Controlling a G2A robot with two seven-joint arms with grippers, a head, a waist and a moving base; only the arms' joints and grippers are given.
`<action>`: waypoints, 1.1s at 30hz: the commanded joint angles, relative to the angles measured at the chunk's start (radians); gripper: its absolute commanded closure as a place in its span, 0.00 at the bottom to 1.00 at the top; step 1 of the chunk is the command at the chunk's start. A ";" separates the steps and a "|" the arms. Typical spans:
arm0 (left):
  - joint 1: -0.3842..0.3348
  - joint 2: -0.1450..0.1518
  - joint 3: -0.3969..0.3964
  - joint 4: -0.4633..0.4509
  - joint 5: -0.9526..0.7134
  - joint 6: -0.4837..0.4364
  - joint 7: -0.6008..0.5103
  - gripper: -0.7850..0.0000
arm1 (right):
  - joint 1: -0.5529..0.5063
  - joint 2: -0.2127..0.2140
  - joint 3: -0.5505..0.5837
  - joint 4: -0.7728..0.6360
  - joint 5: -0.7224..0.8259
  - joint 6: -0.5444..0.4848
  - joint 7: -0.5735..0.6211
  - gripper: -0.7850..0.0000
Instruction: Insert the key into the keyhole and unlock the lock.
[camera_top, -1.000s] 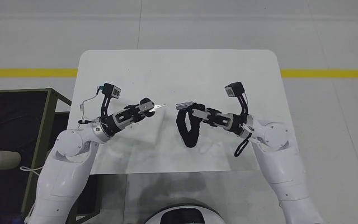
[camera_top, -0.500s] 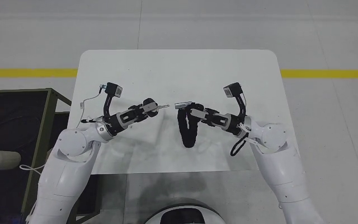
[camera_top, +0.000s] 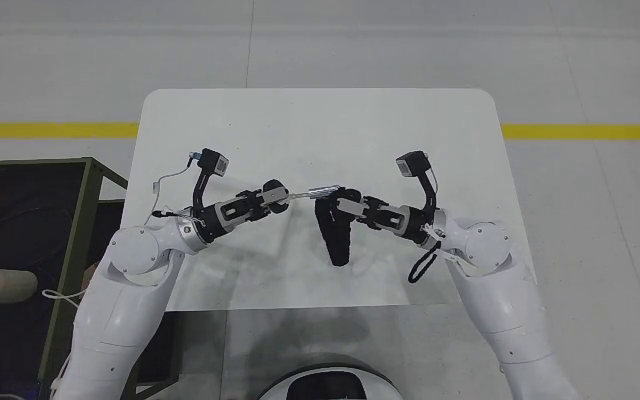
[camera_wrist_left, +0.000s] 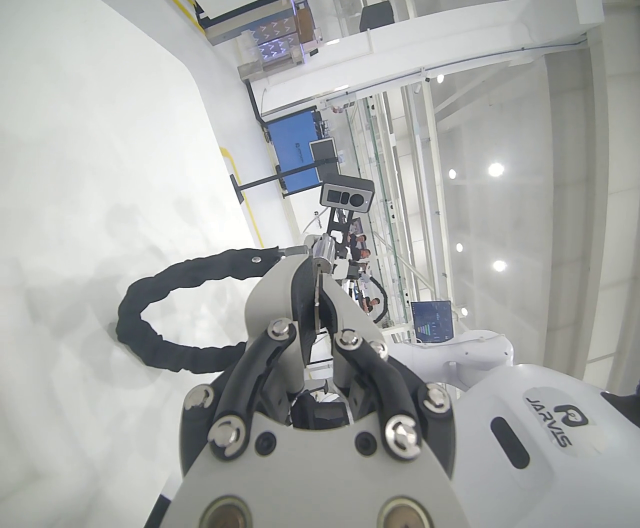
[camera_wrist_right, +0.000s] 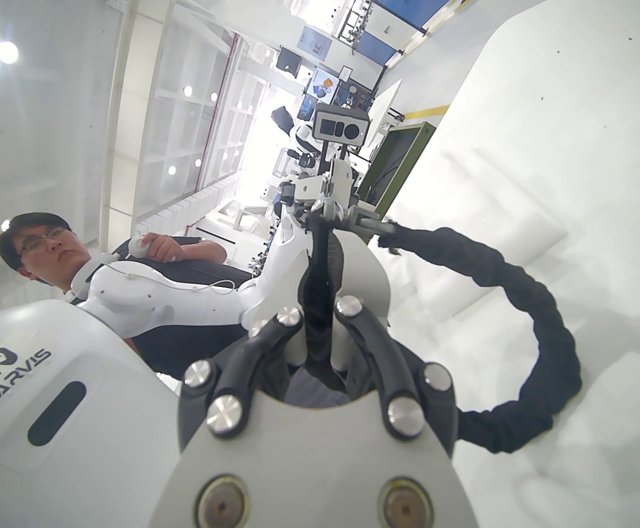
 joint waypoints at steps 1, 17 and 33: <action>-0.001 -0.001 0.001 0.002 -0.004 0.003 -0.004 1.00 | 0.001 0.001 -0.004 -0.001 -0.002 -0.003 -0.002 1.00; 0.004 -0.006 -0.003 0.003 -0.027 -0.001 0.002 1.00 | -0.005 0.006 -0.030 -0.014 0.022 -0.007 -0.040 1.00; 0.010 -0.012 -0.009 0.018 -0.101 -0.008 0.004 1.00 | -0.009 0.000 -0.060 0.022 0.162 -0.038 -0.080 1.00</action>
